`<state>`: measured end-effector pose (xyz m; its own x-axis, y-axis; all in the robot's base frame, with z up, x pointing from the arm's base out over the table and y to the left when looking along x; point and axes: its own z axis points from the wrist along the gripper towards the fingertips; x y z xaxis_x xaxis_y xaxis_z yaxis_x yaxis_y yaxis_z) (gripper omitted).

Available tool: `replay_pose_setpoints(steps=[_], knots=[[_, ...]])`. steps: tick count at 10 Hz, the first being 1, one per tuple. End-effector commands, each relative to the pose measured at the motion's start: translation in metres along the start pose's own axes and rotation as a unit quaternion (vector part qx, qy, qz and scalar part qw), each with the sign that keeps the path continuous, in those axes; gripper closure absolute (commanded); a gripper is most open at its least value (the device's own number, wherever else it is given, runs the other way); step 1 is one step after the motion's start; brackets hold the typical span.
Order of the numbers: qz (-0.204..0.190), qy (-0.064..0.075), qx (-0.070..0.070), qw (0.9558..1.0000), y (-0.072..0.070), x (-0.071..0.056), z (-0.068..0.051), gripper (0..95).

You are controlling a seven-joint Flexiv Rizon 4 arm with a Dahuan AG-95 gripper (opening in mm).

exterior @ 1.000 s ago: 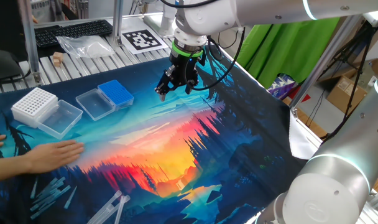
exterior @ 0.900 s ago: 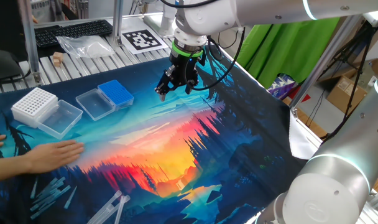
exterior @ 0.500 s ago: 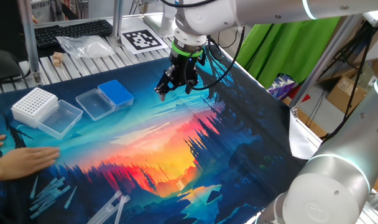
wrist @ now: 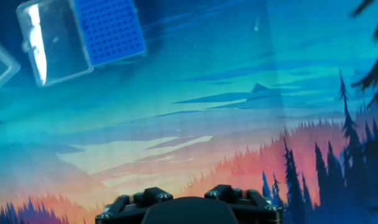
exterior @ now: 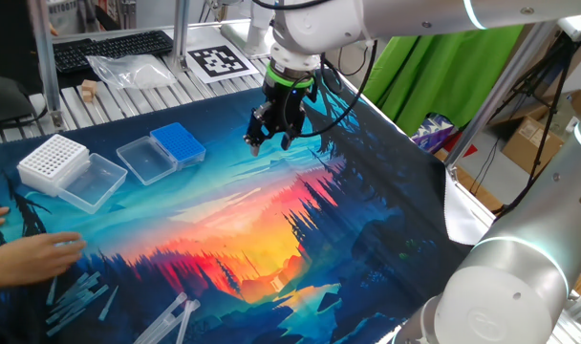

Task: Insert a small pipette tip into the holder for small pipette tips

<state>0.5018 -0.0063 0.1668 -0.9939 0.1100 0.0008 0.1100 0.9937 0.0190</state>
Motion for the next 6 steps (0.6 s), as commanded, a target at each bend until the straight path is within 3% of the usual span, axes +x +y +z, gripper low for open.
replay_pose_setpoints(steps=[1,2,3,6], knots=[[0.160,-0.017,-0.032,0.9865,-0.003,-0.004,0.000,57.0],[0.164,-0.027,-0.035,0.9854,-0.003,-0.006,-0.001,57.0],[0.170,-0.025,-0.034,0.9845,-0.003,-0.014,-0.005,76.0],[0.164,-0.025,-0.033,0.9856,-0.004,-0.029,-0.009,76.0]])
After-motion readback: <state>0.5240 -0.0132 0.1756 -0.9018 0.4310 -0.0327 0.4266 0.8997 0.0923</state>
